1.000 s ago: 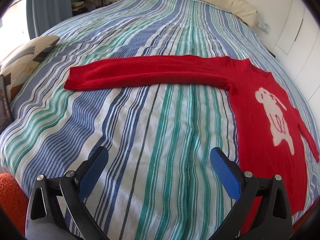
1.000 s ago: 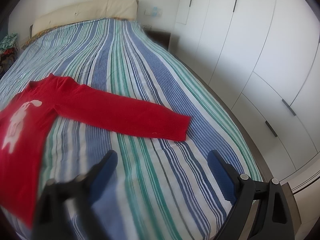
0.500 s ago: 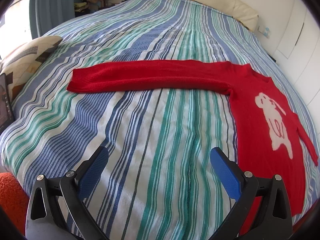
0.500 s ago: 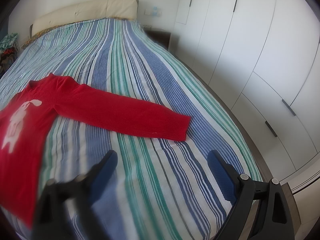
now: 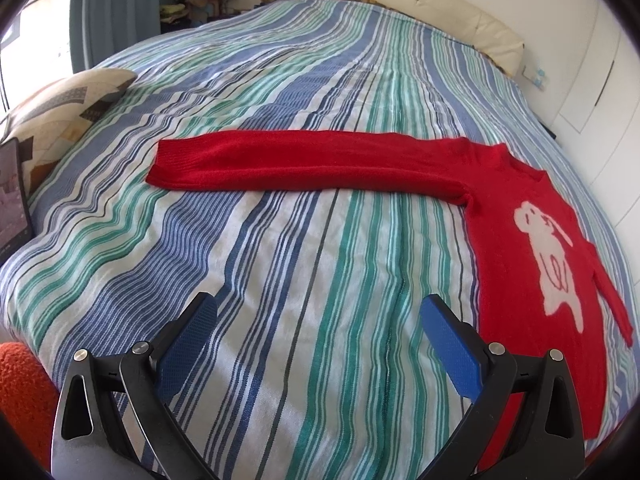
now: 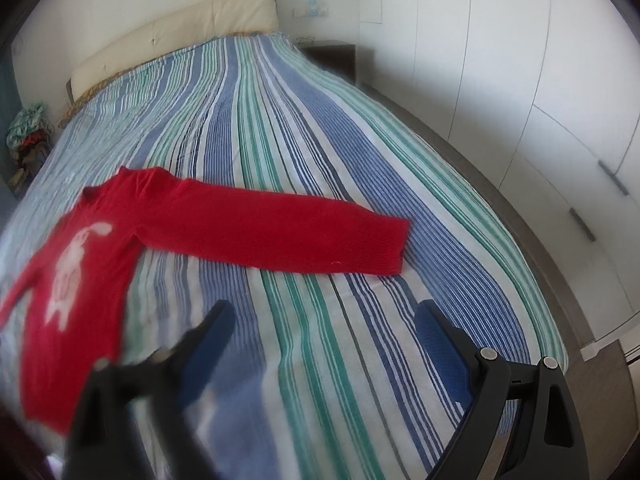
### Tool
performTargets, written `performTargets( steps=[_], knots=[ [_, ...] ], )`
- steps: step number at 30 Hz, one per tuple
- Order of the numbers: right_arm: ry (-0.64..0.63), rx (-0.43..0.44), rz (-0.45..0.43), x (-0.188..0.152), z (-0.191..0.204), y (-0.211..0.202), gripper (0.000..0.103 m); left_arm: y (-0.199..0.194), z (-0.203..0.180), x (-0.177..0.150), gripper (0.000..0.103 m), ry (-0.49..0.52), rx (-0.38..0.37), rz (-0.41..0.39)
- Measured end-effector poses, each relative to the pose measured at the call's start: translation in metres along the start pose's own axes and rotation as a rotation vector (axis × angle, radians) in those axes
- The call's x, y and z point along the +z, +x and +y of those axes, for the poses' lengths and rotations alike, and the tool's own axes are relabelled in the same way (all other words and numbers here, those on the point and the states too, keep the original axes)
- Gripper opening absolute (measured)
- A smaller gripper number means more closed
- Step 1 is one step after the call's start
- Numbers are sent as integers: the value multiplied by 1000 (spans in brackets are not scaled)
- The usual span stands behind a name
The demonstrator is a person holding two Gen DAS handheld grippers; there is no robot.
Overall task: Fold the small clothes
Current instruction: 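Grasp the sleeve cuff of the red sweater with the right tool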
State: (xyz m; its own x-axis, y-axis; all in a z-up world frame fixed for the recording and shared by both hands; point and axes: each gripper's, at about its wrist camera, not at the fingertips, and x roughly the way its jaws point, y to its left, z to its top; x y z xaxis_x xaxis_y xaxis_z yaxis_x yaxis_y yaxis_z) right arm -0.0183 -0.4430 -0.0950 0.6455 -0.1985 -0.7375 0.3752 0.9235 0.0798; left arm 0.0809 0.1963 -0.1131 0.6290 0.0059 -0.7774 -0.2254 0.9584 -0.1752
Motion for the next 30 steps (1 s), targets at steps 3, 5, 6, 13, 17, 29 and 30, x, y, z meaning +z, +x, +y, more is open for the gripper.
performTargets(
  steps=[3, 5, 6, 13, 17, 29, 30],
  knots=[
    [223, 105, -52, 19, -29, -3, 91, 2, 0, -1, 102, -2, 8, 1],
    [437, 195, -61, 23, -55, 7, 91, 1, -2, -1, 102, 7, 12, -3],
    [546, 245, -46, 21, -66, 18, 91, 1, -3, -2, 102, 13, 15, -6],
    [881, 357, 141, -4, -75, 108, 76, 3, -2, -4, 102, 17, 36, 1],
    [946, 274, 75, -3, -84, 131, 71, 6, 1, -5, 102, 13, 51, 13],
    [511, 217, -150, 97, -15, 54, 5, 8, 0, -3, 102, -2, 22, 9],
    [430, 260, -172, 117, 11, 42, 5, 8, -1, -3, 102, 3, 19, 8]
  ],
)
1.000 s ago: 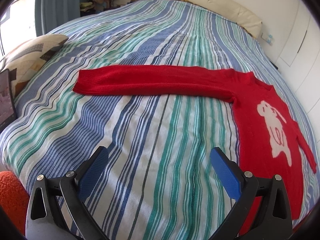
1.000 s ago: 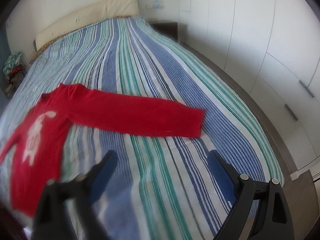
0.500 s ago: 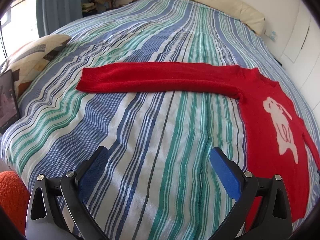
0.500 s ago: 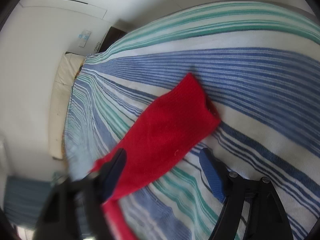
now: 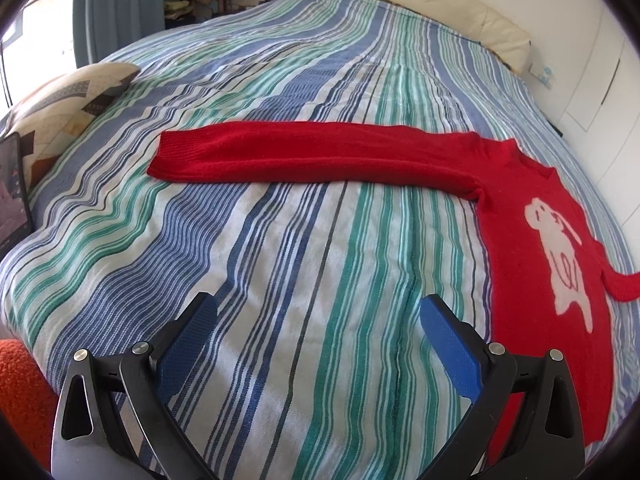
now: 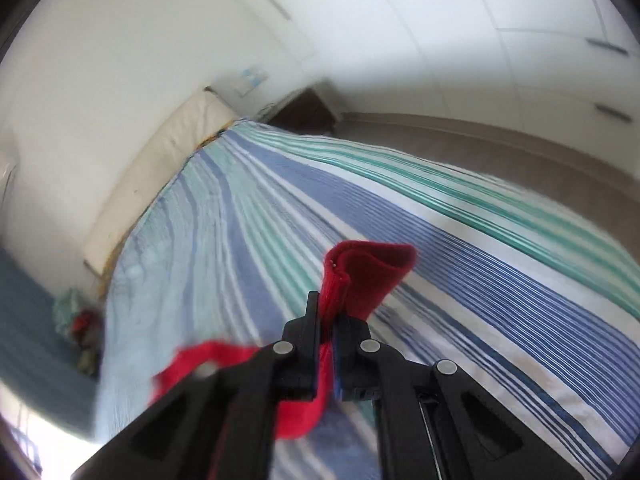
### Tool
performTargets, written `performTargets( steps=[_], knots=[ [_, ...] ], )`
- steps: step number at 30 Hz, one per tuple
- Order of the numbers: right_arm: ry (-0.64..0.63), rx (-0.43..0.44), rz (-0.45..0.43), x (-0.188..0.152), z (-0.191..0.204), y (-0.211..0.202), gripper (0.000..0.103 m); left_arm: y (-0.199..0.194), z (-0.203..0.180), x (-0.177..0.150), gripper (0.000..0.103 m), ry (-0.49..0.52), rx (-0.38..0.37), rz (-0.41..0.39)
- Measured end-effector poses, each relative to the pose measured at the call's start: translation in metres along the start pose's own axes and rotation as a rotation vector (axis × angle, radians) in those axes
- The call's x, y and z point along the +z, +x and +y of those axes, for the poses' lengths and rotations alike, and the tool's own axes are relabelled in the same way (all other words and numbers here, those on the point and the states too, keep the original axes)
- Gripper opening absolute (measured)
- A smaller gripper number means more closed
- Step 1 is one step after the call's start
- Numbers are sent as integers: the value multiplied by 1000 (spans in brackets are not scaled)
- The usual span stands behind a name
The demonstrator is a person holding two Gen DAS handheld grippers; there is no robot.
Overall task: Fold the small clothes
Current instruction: 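Grasp the sleeve cuff of the red sweater with the right tool, then fold the held sleeve across the sweater body, open the right tool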
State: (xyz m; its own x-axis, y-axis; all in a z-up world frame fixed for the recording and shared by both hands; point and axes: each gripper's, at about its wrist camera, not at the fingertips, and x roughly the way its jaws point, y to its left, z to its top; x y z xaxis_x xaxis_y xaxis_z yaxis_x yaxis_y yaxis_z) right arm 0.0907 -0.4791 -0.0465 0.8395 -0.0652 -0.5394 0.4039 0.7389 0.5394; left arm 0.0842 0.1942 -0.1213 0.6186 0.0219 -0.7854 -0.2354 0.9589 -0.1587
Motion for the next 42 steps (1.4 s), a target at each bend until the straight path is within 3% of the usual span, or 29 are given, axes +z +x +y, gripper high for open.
performTargets(
  steps=[5, 9, 11, 12, 13, 17, 21, 26, 30, 34, 38, 42],
  knots=[
    [-339, 312, 82, -12, 183, 9, 5, -2, -3, 1, 102, 19, -4, -12],
    [-505, 535, 281, -72, 295, 46, 7, -3, 4, 1, 102, -3, -5, -9],
    [-539, 599, 411, -108, 325, 73, 27, -3, 9, 1, 102, -20, -6, -6],
    [-547, 607, 454, -123, 333, 83, 55, -4, 11, 1, 102, -29, -6, -6],
    [-541, 618, 474, -134, 336, 89, 62, -5, 13, 1, 102, -38, -9, -8],
    [-468, 626, 492, -140, 305, 94, 62, -3, 18, 3, 102, -70, -27, -3],
    [-485, 490, 457, -121, 253, 93, 62, 2, 12, 3, 102, -59, -28, 3],
    [-532, 213, 422, -119, 159, 82, 63, 4, 1, 0, 102, -3, -11, 2],
    [-489, 148, 481, -130, 115, 87, 63, 9, -5, -2, 102, 25, 4, 14],
    [-588, 209, 510, -150, 155, 91, 63, 12, -8, -4, 102, 41, 16, 16],
    [-799, 275, 535, -188, 242, 111, 62, 12, -6, -5, 102, 41, 17, 19],
    [-931, 306, 582, -239, 314, 147, 60, 12, -2, -3, 102, 22, 7, 20]
  ],
)
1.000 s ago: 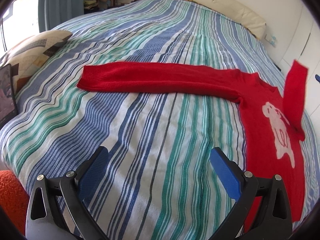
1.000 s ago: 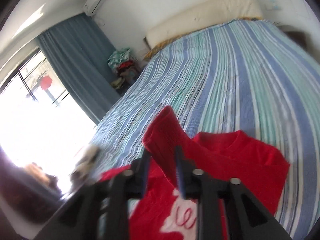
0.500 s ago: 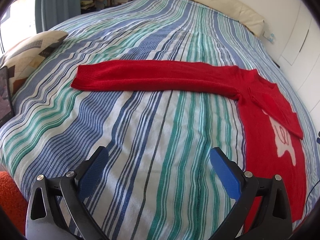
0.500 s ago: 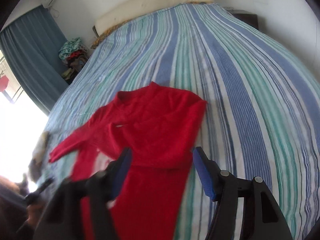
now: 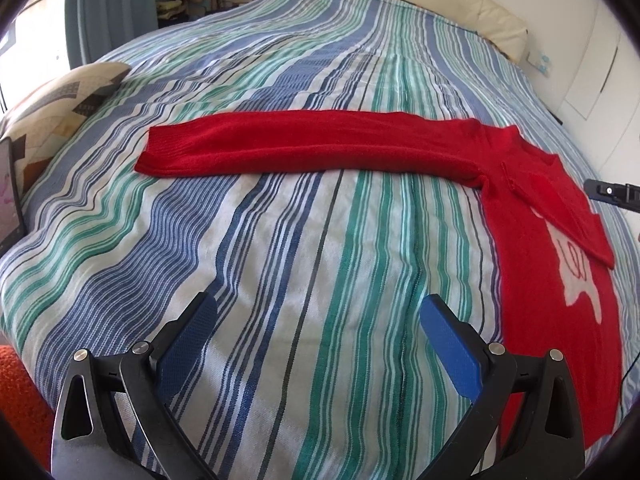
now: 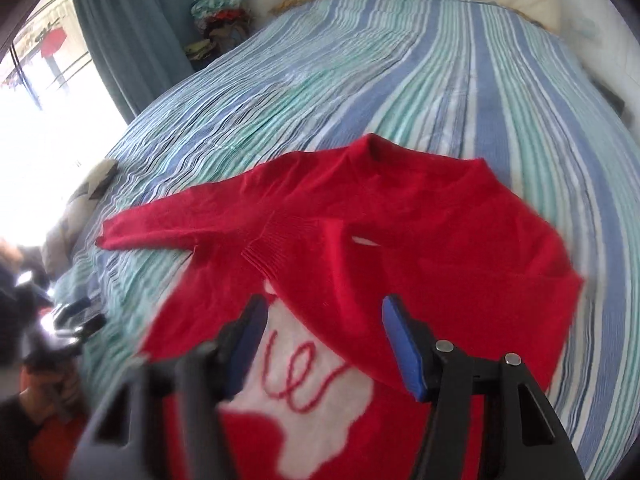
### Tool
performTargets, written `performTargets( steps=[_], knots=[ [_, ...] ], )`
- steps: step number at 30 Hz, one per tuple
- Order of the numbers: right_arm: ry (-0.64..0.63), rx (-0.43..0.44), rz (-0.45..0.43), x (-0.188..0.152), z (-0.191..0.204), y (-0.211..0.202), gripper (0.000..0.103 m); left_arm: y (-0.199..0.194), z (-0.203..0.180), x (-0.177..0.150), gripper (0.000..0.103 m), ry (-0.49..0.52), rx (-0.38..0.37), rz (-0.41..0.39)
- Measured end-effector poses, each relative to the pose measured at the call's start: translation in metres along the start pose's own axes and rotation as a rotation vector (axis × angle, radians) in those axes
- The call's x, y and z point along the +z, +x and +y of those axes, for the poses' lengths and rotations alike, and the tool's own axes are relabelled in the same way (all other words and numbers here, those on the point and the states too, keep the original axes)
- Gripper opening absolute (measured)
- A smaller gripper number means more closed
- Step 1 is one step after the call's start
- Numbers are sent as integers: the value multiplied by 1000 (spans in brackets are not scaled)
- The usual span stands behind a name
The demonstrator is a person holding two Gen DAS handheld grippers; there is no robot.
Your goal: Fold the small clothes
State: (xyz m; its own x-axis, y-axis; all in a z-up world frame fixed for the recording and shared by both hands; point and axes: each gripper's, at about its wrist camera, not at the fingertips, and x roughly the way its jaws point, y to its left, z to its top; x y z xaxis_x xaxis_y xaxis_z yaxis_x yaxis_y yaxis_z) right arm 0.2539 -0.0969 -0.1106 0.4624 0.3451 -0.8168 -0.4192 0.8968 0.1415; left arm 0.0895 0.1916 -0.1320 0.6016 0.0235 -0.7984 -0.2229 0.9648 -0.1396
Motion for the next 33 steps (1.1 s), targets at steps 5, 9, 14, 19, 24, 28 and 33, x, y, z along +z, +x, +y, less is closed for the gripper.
performTargets(
  steps=[5, 9, 14, 19, 24, 28, 33],
  knots=[
    [-152, -8, 58, 17, 60, 64, 60, 1, 4, 0, 102, -24, -22, 10],
    [-302, -129, 129, 8, 86, 108, 52, 1, 3, 1, 102, -21, -39, 13],
    [-227, -103, 68, 7, 76, 95, 6, -1, 4, 2, 102, -36, -65, 11],
    [-293, -27, 150, -8, 79, 92, 20, 2, -2, 2, 102, -15, -59, 19],
    [-203, -12, 0, -17, 67, 44, 76, -3, -2, 2, 102, -3, -56, -2],
    [-81, -61, -121, -40, 41, -12, 84, -1, -1, 3, 102, -15, -55, 6],
    [107, -256, -210, -103, -31, -74, 89, -2, -5, 2, 102, 2, -48, -4]
  ],
)
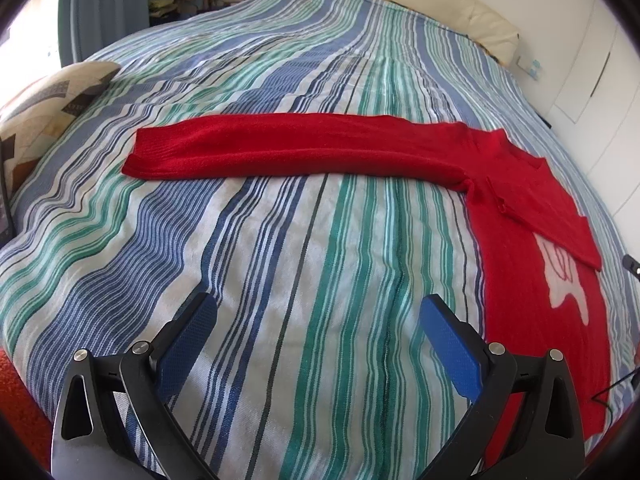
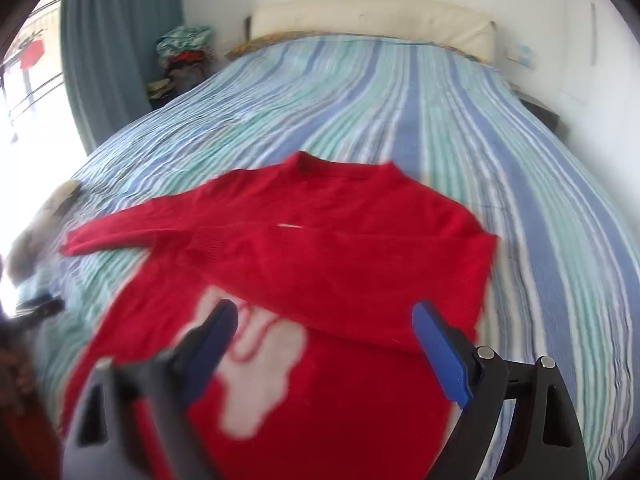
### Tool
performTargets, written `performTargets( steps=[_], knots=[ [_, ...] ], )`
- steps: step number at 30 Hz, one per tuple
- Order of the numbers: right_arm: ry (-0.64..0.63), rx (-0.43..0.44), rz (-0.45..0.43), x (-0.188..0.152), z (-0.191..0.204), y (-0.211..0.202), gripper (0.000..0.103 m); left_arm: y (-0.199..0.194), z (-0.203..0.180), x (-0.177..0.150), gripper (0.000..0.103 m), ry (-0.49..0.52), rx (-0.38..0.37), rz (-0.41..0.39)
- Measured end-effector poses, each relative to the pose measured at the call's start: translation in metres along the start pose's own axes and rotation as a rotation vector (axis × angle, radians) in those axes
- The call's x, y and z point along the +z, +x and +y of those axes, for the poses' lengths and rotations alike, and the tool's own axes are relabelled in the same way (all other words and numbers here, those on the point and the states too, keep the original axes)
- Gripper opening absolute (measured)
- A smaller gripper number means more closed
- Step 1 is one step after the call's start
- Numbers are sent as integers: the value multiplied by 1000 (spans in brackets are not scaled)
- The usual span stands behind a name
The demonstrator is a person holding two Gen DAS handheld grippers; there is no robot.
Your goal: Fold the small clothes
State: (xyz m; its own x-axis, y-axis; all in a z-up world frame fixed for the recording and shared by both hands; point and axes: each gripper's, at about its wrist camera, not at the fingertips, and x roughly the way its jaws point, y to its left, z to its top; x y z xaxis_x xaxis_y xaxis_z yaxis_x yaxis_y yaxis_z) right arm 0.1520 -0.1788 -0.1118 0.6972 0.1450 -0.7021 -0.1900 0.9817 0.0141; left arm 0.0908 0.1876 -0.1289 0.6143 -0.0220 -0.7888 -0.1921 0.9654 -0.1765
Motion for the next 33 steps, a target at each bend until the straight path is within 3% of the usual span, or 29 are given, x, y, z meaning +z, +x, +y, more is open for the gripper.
performTargets(
  steps=[5, 9, 15, 19, 33],
  knots=[
    [185, -237, 36, -55, -103, -30, 90, 4, -3, -2, 102, 15, 24, 6],
    [318, -345, 73, -94, -156, -42, 90, 13, -3, -5, 102, 17, 40, 39],
    [468, -318, 143, -130, -191, -28, 93, 19, -2, -8, 102, 23, 54, 67],
    [447, -313, 174, -132, -191, -14, 102, 20, -1, -8, 102, 22, 50, 73],
    [429, -332, 168, -138, -183, -10, 103, 20, -1, -8, 102, 20, 48, 77]
  ],
)
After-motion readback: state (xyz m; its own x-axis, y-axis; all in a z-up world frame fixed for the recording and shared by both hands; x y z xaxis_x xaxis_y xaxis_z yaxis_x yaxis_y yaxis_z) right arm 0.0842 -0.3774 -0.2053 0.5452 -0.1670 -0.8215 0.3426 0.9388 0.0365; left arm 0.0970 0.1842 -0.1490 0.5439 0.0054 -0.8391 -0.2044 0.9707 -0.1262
